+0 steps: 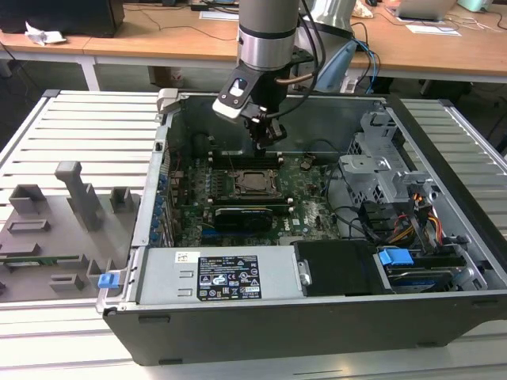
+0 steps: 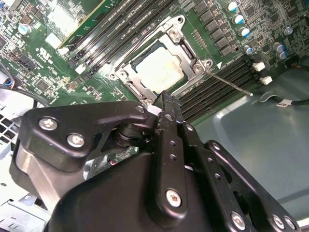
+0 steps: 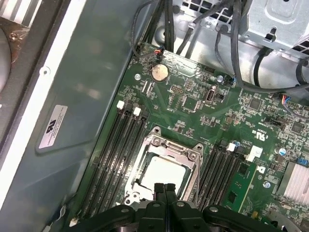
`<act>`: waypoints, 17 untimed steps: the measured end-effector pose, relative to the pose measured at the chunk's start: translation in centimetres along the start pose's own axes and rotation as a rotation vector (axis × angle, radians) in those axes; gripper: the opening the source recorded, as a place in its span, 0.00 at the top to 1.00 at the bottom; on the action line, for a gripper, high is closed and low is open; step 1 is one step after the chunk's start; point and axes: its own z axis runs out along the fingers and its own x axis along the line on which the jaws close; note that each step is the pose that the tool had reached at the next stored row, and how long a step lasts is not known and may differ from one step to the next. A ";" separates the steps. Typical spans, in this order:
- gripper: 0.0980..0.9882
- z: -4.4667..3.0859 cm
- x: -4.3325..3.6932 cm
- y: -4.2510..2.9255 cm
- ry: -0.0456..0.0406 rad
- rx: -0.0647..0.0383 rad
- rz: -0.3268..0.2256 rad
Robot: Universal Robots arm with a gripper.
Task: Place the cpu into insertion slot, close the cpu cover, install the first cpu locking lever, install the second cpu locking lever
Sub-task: 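Install the first cpu locking lever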
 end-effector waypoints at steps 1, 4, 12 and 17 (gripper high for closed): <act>0.99 0.00 0.00 0.00 0.0003 0.000 -0.006; 0.99 0.00 0.00 0.00 0.0006 0.000 -0.016; 0.99 0.00 0.00 0.00 0.0017 0.001 -0.043; 0.99 0.00 0.00 0.00 0.0022 0.001 -0.053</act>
